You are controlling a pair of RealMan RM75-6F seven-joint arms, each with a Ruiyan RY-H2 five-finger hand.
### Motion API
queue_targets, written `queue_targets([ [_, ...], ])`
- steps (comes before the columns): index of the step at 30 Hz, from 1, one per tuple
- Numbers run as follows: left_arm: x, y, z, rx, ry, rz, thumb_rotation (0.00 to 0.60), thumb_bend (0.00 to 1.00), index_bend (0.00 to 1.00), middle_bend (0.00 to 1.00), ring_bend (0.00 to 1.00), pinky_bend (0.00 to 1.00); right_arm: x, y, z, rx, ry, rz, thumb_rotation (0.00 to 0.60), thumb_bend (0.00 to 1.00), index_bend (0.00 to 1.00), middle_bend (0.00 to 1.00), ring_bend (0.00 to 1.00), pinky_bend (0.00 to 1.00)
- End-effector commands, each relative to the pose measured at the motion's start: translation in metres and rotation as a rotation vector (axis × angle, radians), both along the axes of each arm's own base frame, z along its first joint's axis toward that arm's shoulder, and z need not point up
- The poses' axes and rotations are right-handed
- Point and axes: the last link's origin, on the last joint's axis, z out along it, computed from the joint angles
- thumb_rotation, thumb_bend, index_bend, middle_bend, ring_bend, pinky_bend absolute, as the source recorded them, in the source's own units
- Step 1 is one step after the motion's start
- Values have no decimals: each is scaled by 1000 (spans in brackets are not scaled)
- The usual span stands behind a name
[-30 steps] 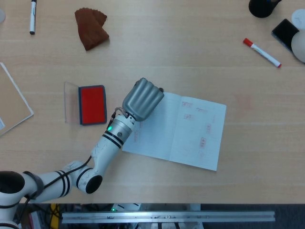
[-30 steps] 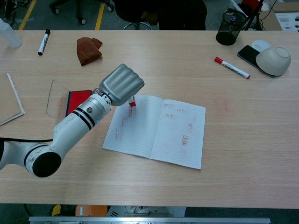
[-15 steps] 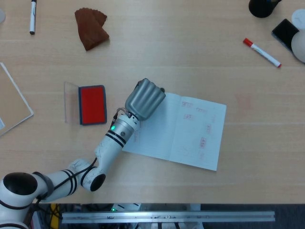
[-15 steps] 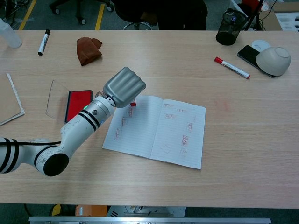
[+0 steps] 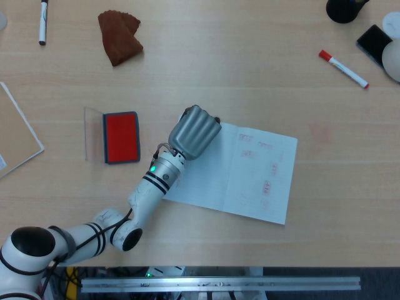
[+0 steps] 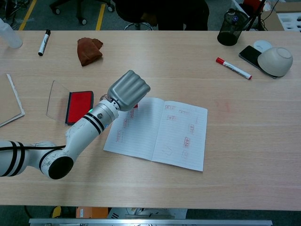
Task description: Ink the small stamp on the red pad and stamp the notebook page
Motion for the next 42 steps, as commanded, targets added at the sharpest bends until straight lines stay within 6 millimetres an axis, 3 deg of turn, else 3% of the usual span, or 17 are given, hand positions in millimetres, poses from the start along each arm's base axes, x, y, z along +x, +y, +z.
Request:
queue_targets([
  [1,1,0,0,2,2,-3,600,261,575,988,993,1000,0,0,0,-1,0,-2,600,303,114,184,90,151],
  [10,8,4,24,46,-37,-43,600,260,574,988,993,1000,-1,1,1,-7,-5,-2,600,303,114,183,90,151],
  [18,15,-16,44,21,-79,-78,600,260,571,987,993,1000,2,-4,-2,5,-13,25,600,303,114,184,90,151],
  [30,30,-45,31,-37,-99,-105,600,260,570,987,992,1000,-2,3,1,-4,-12,14,600,303,114,184,90,150],
  [42,22,-54,18,-37,-71,-112,600,260,570,987,993,1000,-1,4,3,-4,-10,14,600,303,114,184,90,150],
])
